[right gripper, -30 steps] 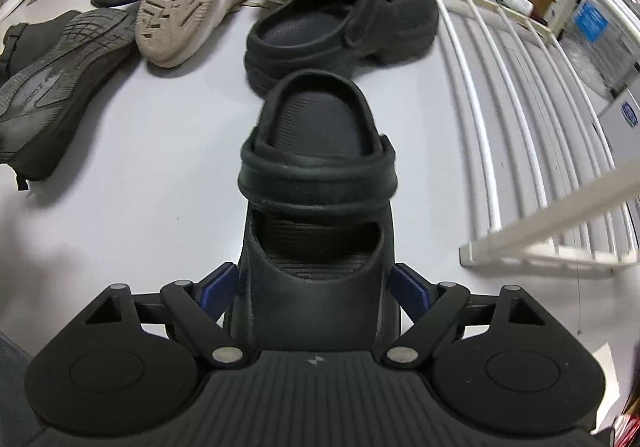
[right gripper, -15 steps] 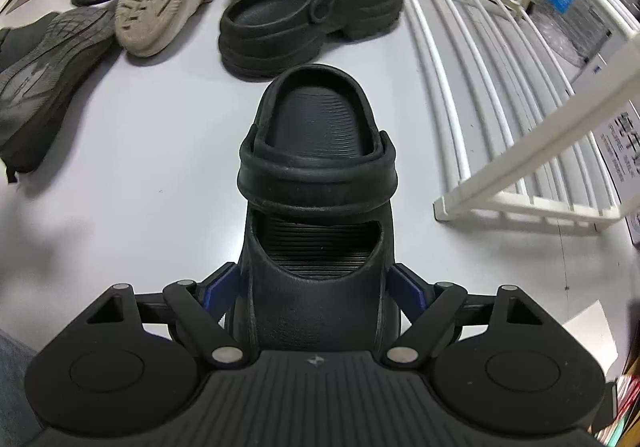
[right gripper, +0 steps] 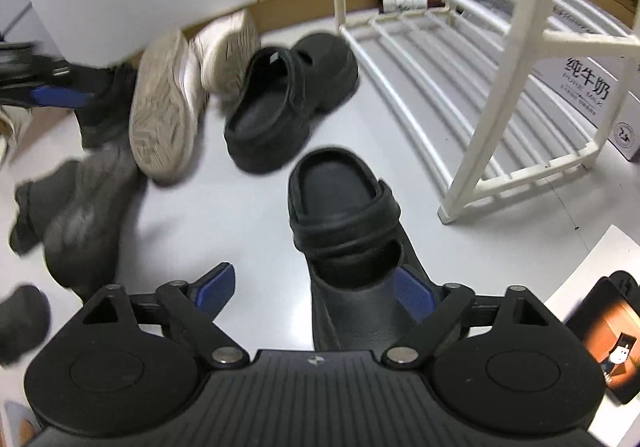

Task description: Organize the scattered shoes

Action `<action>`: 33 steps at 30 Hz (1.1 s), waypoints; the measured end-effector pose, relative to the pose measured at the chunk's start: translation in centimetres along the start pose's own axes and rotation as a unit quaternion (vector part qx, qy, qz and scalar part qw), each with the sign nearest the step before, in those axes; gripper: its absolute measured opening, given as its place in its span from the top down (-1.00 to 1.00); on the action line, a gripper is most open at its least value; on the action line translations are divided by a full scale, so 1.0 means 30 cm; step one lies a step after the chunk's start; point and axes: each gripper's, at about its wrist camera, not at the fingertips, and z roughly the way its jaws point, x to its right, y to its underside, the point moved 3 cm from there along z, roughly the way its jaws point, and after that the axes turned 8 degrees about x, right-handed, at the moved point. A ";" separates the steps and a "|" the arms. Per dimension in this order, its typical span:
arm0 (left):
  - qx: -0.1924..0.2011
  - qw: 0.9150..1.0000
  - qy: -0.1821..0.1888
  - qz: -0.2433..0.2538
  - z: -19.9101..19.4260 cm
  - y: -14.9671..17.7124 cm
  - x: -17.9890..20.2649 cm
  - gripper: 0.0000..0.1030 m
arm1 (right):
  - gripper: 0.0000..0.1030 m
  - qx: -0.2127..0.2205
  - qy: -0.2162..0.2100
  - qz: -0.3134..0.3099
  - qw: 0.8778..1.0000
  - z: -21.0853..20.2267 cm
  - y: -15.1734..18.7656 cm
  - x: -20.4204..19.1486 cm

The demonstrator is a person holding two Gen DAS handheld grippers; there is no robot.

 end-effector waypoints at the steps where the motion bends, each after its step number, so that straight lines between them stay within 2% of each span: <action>1: 0.001 1.000 -0.003 0.001 0.021 -0.018 0.008 -0.76 | -0.81 0.005 -0.001 0.001 1.000 -0.007 -0.001 0.003; 6: 0.008 1.000 0.001 0.000 0.128 -0.085 0.045 -0.85 | -0.82 0.051 0.006 0.043 0.998 -0.025 -0.001 0.056; 9: 0.012 1.000 -0.004 0.009 0.201 -0.121 0.064 -0.85 | -0.91 0.073 0.014 0.056 0.996 -0.039 -0.007 0.078; 10: 0.016 1.000 -0.009 0.006 0.213 -0.128 0.064 -0.85 | -0.97 0.073 0.016 0.053 0.996 -0.041 -0.008 0.082; 13: 0.025 0.999 -0.016 -0.015 0.269 -0.136 0.052 -0.89 | -1.00 0.061 0.024 0.045 0.997 -0.039 -0.007 0.102; 16: 0.019 0.999 -0.031 0.016 0.322 -0.142 0.061 -0.91 | -1.00 0.045 0.022 0.045 0.998 -0.028 -0.004 0.122; 21: -0.021 0.998 -0.033 0.056 0.414 -0.148 0.074 -0.92 | -1.00 0.037 0.018 0.045 0.998 -0.019 0.006 0.137; 25: -0.026 0.998 -0.024 0.051 0.466 -0.130 0.059 -0.92 | -1.00 0.025 0.030 0.027 0.999 -0.015 0.016 0.153; 27: -0.046 0.997 -0.030 0.061 0.497 -0.108 0.050 -0.92 | -1.00 0.040 0.033 0.009 0.999 -0.023 0.017 0.154; 29: -0.049 0.995 -0.032 0.085 0.513 -0.101 0.055 -0.92 | -1.00 0.064 0.039 -0.016 0.997 -0.039 0.016 0.147; 33: -0.051 0.995 -0.030 0.081 0.560 -0.104 0.048 -0.94 | -1.00 0.062 0.044 -0.008 0.997 -0.036 0.021 0.153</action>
